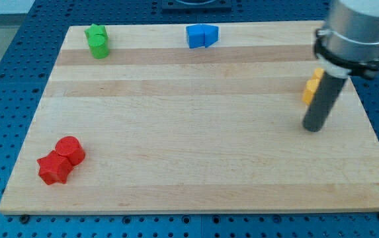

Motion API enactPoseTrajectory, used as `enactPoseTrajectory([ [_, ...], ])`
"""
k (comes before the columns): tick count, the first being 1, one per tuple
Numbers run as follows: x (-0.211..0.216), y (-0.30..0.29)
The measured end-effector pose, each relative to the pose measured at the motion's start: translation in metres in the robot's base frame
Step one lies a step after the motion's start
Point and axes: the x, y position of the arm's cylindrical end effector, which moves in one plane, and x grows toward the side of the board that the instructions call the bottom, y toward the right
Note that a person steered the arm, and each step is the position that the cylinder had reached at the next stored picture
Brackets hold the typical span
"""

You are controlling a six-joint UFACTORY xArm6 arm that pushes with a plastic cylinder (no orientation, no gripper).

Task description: Move your arm closer to yellow hexagon

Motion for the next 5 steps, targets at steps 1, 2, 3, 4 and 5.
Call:
enactPoseTrajectory([
  [1,-0.013,0.028],
  [2,-0.031,0.044],
  [3,-0.051,0.051],
  [4,-0.065,0.048],
  [5,-0.069,0.042],
])
